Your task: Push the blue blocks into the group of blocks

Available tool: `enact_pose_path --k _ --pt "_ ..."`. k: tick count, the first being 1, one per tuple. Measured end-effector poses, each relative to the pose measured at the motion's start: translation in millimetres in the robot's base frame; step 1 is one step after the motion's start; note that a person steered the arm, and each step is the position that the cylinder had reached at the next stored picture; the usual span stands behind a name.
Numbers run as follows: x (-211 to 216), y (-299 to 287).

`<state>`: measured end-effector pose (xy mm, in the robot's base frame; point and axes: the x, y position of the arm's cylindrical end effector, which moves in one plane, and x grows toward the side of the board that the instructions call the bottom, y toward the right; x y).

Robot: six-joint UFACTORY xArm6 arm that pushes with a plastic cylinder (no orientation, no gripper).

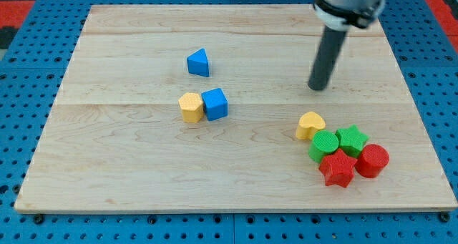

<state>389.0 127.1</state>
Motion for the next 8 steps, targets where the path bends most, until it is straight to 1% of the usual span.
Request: enact_pose_path --k 2,3,4,5,6,7,8 --pt "-102.5 -151.3" --pt "-72.9 -214.2" --pt "-16.7 -211.4" --pt "-57.0 -217.6" --pt "-57.4 -197.1" --pt "-11.1 -167.1" --pt "24.2 -143.5"
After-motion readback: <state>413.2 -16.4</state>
